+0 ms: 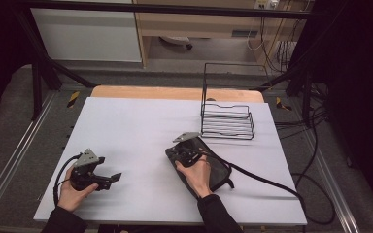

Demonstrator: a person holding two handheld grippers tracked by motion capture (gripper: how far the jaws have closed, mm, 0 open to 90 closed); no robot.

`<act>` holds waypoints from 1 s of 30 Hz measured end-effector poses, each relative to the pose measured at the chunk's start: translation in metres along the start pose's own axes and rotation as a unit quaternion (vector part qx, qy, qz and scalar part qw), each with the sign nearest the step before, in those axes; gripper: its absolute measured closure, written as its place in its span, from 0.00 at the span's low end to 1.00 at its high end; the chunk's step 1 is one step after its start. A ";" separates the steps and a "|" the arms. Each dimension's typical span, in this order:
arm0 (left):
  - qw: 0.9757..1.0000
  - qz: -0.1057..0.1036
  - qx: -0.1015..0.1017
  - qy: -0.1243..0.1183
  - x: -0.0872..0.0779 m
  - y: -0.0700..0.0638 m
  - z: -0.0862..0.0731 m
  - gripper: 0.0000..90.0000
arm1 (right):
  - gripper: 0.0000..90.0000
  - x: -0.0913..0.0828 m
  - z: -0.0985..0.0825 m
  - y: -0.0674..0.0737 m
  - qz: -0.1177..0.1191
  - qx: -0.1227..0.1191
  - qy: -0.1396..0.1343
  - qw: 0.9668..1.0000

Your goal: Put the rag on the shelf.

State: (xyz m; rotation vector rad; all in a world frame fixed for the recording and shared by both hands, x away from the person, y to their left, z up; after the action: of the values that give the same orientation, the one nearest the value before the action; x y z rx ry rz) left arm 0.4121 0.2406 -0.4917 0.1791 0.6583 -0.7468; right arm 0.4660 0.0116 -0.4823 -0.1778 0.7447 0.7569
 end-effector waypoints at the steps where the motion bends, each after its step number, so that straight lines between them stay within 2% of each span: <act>1: 1.000 0.000 0.000 0.000 0.000 0.000 0.000 0.08 | 0.93 0.000 0.000 0.000 0.000 0.000 0.000 1.000; 3: 1.000 0.000 0.000 0.000 0.000 0.000 0.000 0.08 | 0.93 0.005 0.004 -0.001 -0.002 0.003 -0.003 1.000; 6: 1.000 0.000 0.000 0.000 0.000 0.000 0.000 0.08 | 0.93 0.013 0.011 -0.002 -0.011 0.020 -0.014 1.000; 11: 1.000 0.000 0.001 0.000 0.000 0.000 0.000 0.08 | 0.92 0.027 0.009 -0.005 -0.019 0.034 -0.007 0.999; 13: 1.000 0.000 0.002 0.000 -0.001 0.000 0.000 0.08 | 0.88 0.030 0.006 -0.005 -0.019 0.030 -0.005 0.999; 15: 1.000 0.001 0.001 0.000 -0.001 0.001 0.000 0.08 | 0.78 0.029 0.005 -0.002 -0.016 0.023 -0.009 1.000; 18: 1.000 0.001 0.000 -0.001 -0.001 0.001 -0.001 0.08 | 0.57 0.014 0.011 0.004 -0.012 -0.004 -0.026 1.000; 21: 1.000 0.002 0.001 -0.002 -0.002 0.001 0.000 0.08 | 0.48 -0.004 0.011 0.009 -0.004 -0.025 -0.029 0.999; 23: 1.000 0.002 0.001 -0.001 -0.001 0.001 0.000 0.08 | 0.46 -0.018 0.005 0.012 0.007 -0.036 -0.028 0.999; 25: 1.000 0.002 0.001 0.001 -0.001 0.001 -0.001 0.08 | 0.47 -0.033 -0.010 0.016 0.021 -0.037 -0.018 0.999; 26: 1.000 0.002 0.001 0.002 0.000 0.000 -0.001 0.08 | 0.48 -0.042 -0.024 0.018 0.032 -0.043 -0.008 0.999; 27: 1.000 0.002 0.001 0.002 0.000 0.000 -0.001 0.08 | 0.48 -0.042 -0.024 0.018 0.032 -0.043 -0.008 0.999; 30: 1.000 0.002 0.000 0.001 0.000 -0.001 -0.001 0.08 | 0.50 -0.052 -0.049 0.020 0.037 -0.051 0.013 0.998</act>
State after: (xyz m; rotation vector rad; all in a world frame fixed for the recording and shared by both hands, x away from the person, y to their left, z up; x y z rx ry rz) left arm 0.4113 0.2403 -0.4920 0.1817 0.6604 -0.7430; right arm 0.4000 -0.0233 -0.4813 -0.2535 0.7421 0.8649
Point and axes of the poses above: each handheld gripper's, and its own axes: x roughly forward along the jaws, z roughly out of its top, y roughly to its left, the point moved 9 cm from there along x, roughly forward along the jaws, and after that the axes turned 2 degrees about -z, right-handed, at the moved point
